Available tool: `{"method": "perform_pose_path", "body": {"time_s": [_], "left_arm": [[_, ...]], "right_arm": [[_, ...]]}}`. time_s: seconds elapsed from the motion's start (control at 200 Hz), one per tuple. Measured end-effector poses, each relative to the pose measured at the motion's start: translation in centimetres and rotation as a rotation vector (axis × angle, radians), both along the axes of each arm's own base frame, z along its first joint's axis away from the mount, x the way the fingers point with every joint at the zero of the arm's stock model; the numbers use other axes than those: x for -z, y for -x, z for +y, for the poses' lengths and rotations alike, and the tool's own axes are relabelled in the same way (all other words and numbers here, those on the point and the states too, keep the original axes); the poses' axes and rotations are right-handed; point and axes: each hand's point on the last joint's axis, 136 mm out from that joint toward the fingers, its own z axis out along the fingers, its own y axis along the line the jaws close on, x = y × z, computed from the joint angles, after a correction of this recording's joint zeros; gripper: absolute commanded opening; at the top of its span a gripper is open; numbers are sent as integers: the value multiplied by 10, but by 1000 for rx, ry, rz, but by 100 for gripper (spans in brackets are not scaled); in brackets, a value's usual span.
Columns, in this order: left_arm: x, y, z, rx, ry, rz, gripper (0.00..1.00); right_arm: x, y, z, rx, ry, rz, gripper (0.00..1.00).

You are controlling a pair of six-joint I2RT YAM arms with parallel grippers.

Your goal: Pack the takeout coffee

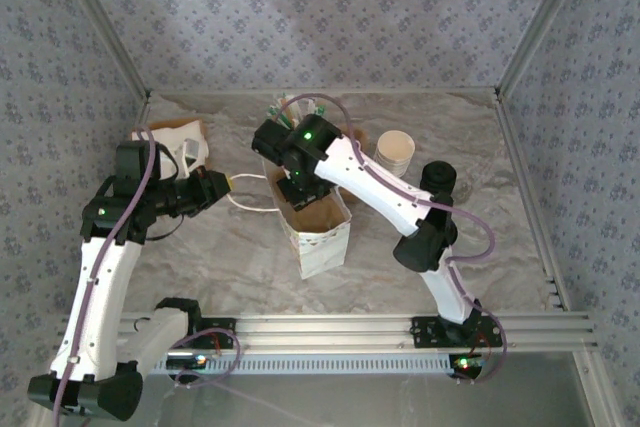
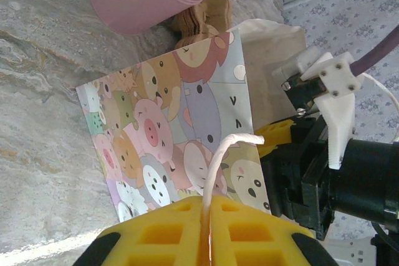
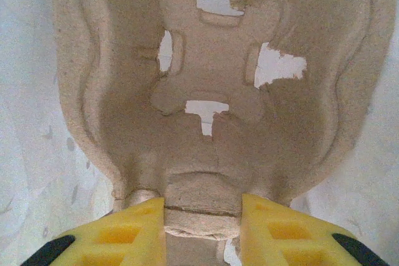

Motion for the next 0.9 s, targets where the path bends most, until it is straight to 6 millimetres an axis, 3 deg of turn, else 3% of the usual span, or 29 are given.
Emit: {"method": "perform_pose_path", "body": {"time_s": [0.899], "left_arm": [[4,0,0,0,-1,7,11]], "right_arm": [[18,-1,3,-4,42,19,34]]}}
